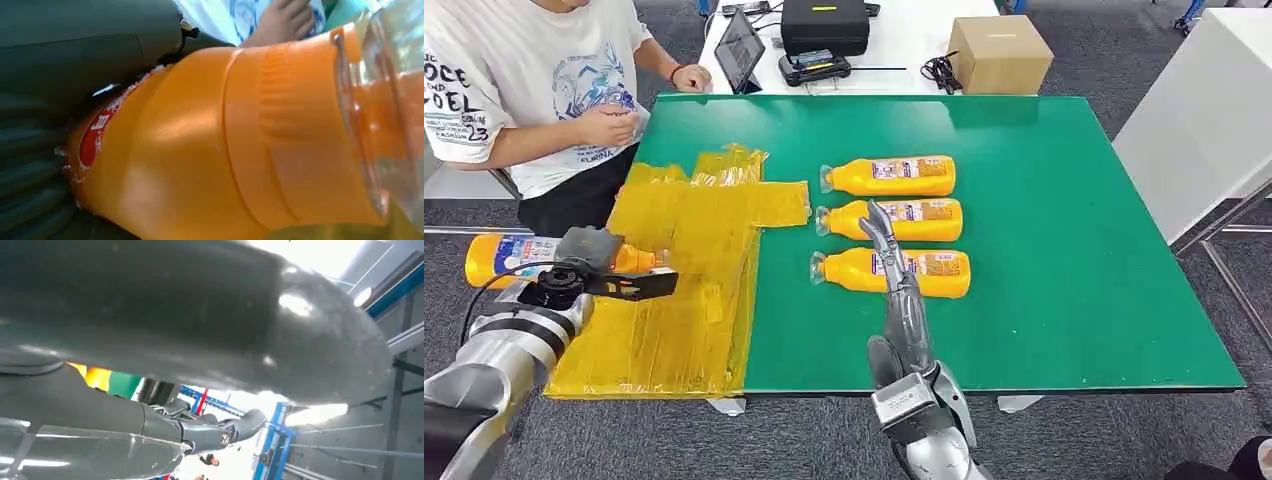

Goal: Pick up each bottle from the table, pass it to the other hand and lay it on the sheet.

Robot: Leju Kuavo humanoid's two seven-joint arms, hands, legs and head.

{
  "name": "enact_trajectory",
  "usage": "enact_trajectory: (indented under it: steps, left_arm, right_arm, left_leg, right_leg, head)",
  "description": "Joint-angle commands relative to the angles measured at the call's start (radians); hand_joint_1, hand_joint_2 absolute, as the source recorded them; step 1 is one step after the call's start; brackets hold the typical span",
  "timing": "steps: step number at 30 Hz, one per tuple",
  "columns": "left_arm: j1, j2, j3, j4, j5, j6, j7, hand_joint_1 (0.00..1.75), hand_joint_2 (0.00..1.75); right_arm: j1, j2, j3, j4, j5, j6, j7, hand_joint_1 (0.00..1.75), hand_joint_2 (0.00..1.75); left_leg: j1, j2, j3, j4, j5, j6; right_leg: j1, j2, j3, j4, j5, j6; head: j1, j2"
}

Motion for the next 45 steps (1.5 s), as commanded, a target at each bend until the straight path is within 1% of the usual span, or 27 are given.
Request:
enact_trajectory:
  steps: [1, 3, 4, 6, 7, 8, 9, 10, 11, 12, 13, 14, 16, 17, 19, 20, 24, 25, 27, 29, 31, 32, 35, 36, 38, 43, 45]
  left_arm:
    - [0.07, -0.031, 0.139, 0.08, 0.122, 0.031, -0.085, 1.75, 1.75]
    - [0.064, -0.032, 0.14, 0.081, 0.121, 0.027, -0.084, 1.75, 1.75]
    - [0.062, -0.031, 0.14, 0.082, 0.121, 0.025, -0.084, 1.75, 1.75]
    - [0.057, -0.029, 0.141, 0.082, 0.122, 0.021, -0.084, 1.75, 1.75]
    - [0.055, -0.032, 0.155, 0.082, 0.131, 0.024, -0.099, 1.75, 1.75]
    - [0.057, -0.039, 0.173, 0.075, 0.141, 0.046, -0.129, 1.75, 1.75]
    - [0.058, -0.051, 0.196, 0.068, 0.16, 0.063, -0.149, 1.75, 1.75]
    - [0.058, -0.057, 0.199, 0.062, 0.164, 0.077, -0.158, 1.75, 1.75]
    - [0.057, -0.08, 0.247, 0.053, 0.202, 0.098, -0.194, 1.75, 1.75]
    - [0.06, -0.091, 0.251, 0.037, 0.208, 0.129, -0.224, 1.75, 1.75]
    - [0.058, -0.1, 0.268, 0.034, 0.223, 0.135, -0.237, 1.75, 1.75]
    - [0.06, -0.115, 0.279, 0.012, 0.234, 0.184, -0.281, 1.75, 1.75]
    - [0.059, -0.124, 0.276, -0.009, 0.227, 0.239, -0.304, 1.75, 1.75]
    - [0.055, -0.132, 0.275, -0.02, 0.224, 0.278, -0.324, 1.75, 1.75]
    - [0.048, -0.136, 0.274, -0.021, 0.222, 0.271, -0.32, 1.75, 1.75]
    - [0.05, -0.144, 0.276, -0.038, 0.22, 0.325, -0.354, 1.75, 1.75]
    - [0.042, -0.176, 0.262, -0.077, 0.217, 0.354, -0.404, 1.75, 1.75]
    - [0.044, -0.187, 0.247, -0.095, 0.207, 0.344, -0.413, 1.75, 1.75]
    - [0.045, -0.191, 0.244, -0.101, 0.205, 0.34, -0.407, 1.75, 1.75]
    - [0.053, -0.197, 0.229, -0.118, 0.201, 0.338, -0.428, 1.75, 1.75]
    - [0.061, -0.203, 0.208, -0.123, 0.182, 0.338, -0.423, 1.75, 1.75]
    - [0.059, -0.204, 0.191, -0.116, 0.166, 0.313, -0.409, 1.75, 1.75]
    - [0.071, -0.19, 0.173, -0.101, 0.155, 0.271, -0.375, 1.75, 1.75]
    - [0.075, -0.18, 0.169, -0.083, 0.148, 0.256, -0.363, 1.75, 1.75]
    - [0.08, -0.171, 0.17, -0.062, 0.149, 0.24, -0.361, 1.75, 1.75]
    - [0.082, -0.155, 0.151, -0.042, 0.12, 0.237, -0.338, 1.75, 1.75]
    - [0.08, -0.153, 0.159, -0.027, 0.126, 0.214, -0.323, 1.75, 1.75]
  right_arm:
    - [-0.03, -0.017, 0.017, 0.11, 0.015, 0.006, 0.031, 0.0, 0.0]
    - [-0.031, -0.015, 0.016, 0.11, 0.015, 0.006, 0.032, 0.0, 0.0]
    - [-0.032, -0.015, 0.016, 0.109, 0.015, 0.006, 0.032, 0.0, 0.0]
    - [-0.032, -0.014, 0.016, 0.108, 0.015, 0.005, 0.032, 0.0, 0.0]
    - [-0.031, -0.014, 0.014, 0.105, 0.015, 0.004, 0.032, 0.0, 0.0]
    - [-0.031, -0.013, 0.014, 0.103, 0.015, 0.003, 0.03, 0.0, 0.0]
    - [-0.032, -0.012, 0.015, 0.102, 0.016, 0.002, 0.03, 0.0, 0.0]
    - [-0.034, -0.012, 0.016, 0.102, 0.017, 0.003, 0.029, 0.0, 0.0]
    - [-0.035, -0.012, 0.018, 0.102, 0.026, -0.003, 0.03, 0.0, 0.0]
    - [-0.035, -0.011, 0.018, 0.102, 0.026, -0.004, 0.03, 0.0, 0.0]
    - [-0.034, -0.011, 0.018, 0.103, 0.026, -0.005, 0.03, 0.0, 0.0]
    - [-0.033, -0.011, 0.018, 0.106, 0.02, -0.001, 0.032, 0.0, 0.0]
    - [-0.034, -0.011, 0.019, 0.111, 0.021, -0.002, 0.032, 0.0, 0.0]
    - [-0.036, -0.012, 0.02, 0.114, 0.021, -0.003, 0.032, 0.0, 0.0]
    - [-0.037, -0.013, 0.019, 0.116, 0.021, -0.003, 0.031, 0.0, 0.0]
    - [-0.04, -0.014, 0.019, 0.121, 0.021, -0.007, 0.032, 0.0, 0.0]
    - [-0.044, -0.011, 0.016, 0.134, 0.021, -0.008, 0.037, 0.0, 0.0]
    - [-0.047, -0.01, 0.017, 0.142, 0.025, -0.007, 0.042, 0.0, 0.0]
    - [-0.047, -0.009, 0.017, 0.144, 0.024, -0.008, 0.042, 0.0, 0.0]
    - [-0.047, -0.007, 0.016, 0.148, 0.026, -0.01, 0.045, 0.0, 0.0]
    - [-0.047, -0.007, 0.014, 0.151, 0.027, -0.009, 0.049, 0.0, 0.0]
    - [-0.048, -0.007, 0.014, 0.153, 0.028, -0.007, 0.051, 0.0, 0.0]
    - [-0.045, -0.006, 0.015, 0.149, 0.03, -0.002, 0.051, 0.0, 0.0]
    - [-0.044, -0.006, 0.015, 0.148, 0.03, 0.0, 0.052, 0.0, 0.0]
    - [-0.044, -0.006, 0.016, 0.149, 0.031, 0.002, 0.053, 0.0, 0.0]
    - [-0.044, -0.006, 0.018, 0.15, 0.031, 0.006, 0.052, 0.0, 0.0]
    - [-0.045, -0.005, 0.019, 0.149, 0.03, 0.01, 0.051, 0.0, 0.0]
  left_leg:
    - [0.001, 0.004, 0.008, -0.004, -0.001, -0.002]
    - [0.0, 0.001, 0.004, -0.002, 0.0, -0.001]
    - [0.001, 0.002, 0.006, -0.002, -0.001, -0.002]
    - [0.0, -0.001, 0.003, -0.001, 0.0, -0.001]
    - [0.001, 0.0, 0.006, -0.002, 0.0, -0.002]
    - [0.001, 0.0, 0.005, -0.001, 0.0, -0.001]
    - [0.002, 0.002, 0.007, -0.002, -0.001, -0.002]
    - [0.001, 0.0, 0.005, -0.001, 0.0, -0.001]
    - [0.001, 0.0, 0.005, -0.001, 0.0, -0.001]
    - [0.002, 0.0, 0.006, -0.001, -0.001, -0.002]
    - [0.0, -0.003, 0.004, -0.001, 0.0, -0.001]
    - [0.001, -0.003, 0.005, -0.001, 0.0, -0.002]
    - [0.002, -0.003, 0.006, -0.001, 0.0, -0.002]
    - [0.001, -0.004, 0.004, -0.001, 0.0, -0.001]
    - [0.002, -0.004, 0.004, 0.0, 0.0, -0.002]
    - [0.001, -0.003, 0.002, 0.001, 0.0, -0.001]
    - [0.001, -0.001, 0.004, 0.0, -0.001, -0.002]
    - [0.001, -0.003, 0.002, 0.0, 0.0, -0.002]
    - [0.002, -0.005, 0.003, 0.001, 0.0, -0.002]
    - [0.001, -0.003, 0.001, 0.0, 0.0, -0.001]
    - [0.002, -0.002, 0.002, 0.0, 0.0, -0.002]
    - [0.001, -0.002, 0.002, 0.0, 0.0, -0.001]
    - [0.001, -0.002, 0.002, 0.0, 0.0, -0.001]
    - [0.001, 0.0, 0.004, 0.0, -0.001, -0.002]
    - [0.001, 0.0, 0.003, 0.0, 0.0, -0.002]
    - [0.001, 0.001, 0.003, 0.0, -0.001, -0.002]
    - [0.002, 0.002, 0.004, 0.0, -0.001, -0.002]
  right_leg:
    - [0.001, 0.004, 0.007, -0.004, 0.0, -0.003]
    - [0.0, 0.001, 0.003, -0.002, 0.0, -0.001]
    - [0.001, 0.001, 0.006, -0.002, 0.0, -0.002]
    - [0.0, -0.001, 0.003, -0.001, 0.0, -0.001]
    - [0.001, 0.0, 0.006, -0.003, 0.0, -0.002]
    - [0.001, 0.0, 0.005, -0.002, 0.0, -0.002]
    - [0.002, 0.001, 0.007, -0.003, 0.0, -0.003]
    - [0.001, 0.0, 0.005, -0.002, 0.0, -0.002]
    - [0.001, 0.0, 0.005, -0.002, 0.0, -0.002]
    - [0.002, -0.001, 0.007, -0.003, 0.0, -0.003]
    - [0.001, -0.003, 0.005, -0.001, 0.0, -0.002]
    - [0.001, -0.003, 0.006, -0.002, 0.0, -0.002]
    - [0.002, -0.003, 0.008, -0.003, -0.001, -0.003]
    - [0.001, -0.004, 0.005, -0.002, -0.001, -0.002]
    - [0.002, -0.004, 0.005, -0.002, -0.001, -0.002]
    - [0.001, -0.004, 0.004, -0.001, 0.0, -0.002]
    - [0.002, -0.003, 0.005, -0.001, -0.001, -0.002]
    - [0.001, -0.004, 0.003, -0.001, 0.0, -0.002]
    - [0.002, -0.006, 0.004, -0.001, -0.001, -0.003]
    - [0.001, -0.003, 0.002, -0.001, 0.0, -0.002]
    - [0.002, -0.003, 0.004, -0.001, 0.0, -0.002]
    - [0.001, -0.003, 0.003, -0.001, 0.0, -0.002]
    - [0.001, -0.002, 0.002, -0.001, 0.0, -0.002]
    - [0.002, -0.001, 0.004, -0.002, 0.0, -0.003]
    - [0.001, -0.001, 0.003, -0.001, 0.0, -0.002]
    - [0.002, 0.0, 0.003, -0.001, 0.0, -0.002]
    - [0.002, 0.001, 0.004, -0.002, 0.0, -0.003]
  head:
    - [0.0, 0.0]
    - [0.0, 0.0]
    - [0.0, 0.0]
    - [0.0, 0.0]
    - [0.0, 0.0]
    - [0.0, 0.0]
    - [0.0, 0.0]
    - [0.0, 0.0]
    - [0.0, 0.0]
    - [0.0, 0.0]
    - [0.0, 0.0]
    - [0.0, 0.0]
    - [0.0, 0.0]
    - [0.0, 0.0]
    - [0.0, 0.0]
    - [0.0, 0.0]
    - [0.0, 0.0]
    - [0.0, 0.0]
    - [0.0, 0.0]
    - [0.0, 0.0]
    - [0.0, 0.0]
    - [0.0, 0.0]
    - [0.0, 0.0]
    - [0.0, 0.0]
    - [0.0, 0.0]
    - [0.0, 0.0]
    - [0.0, 0.0]
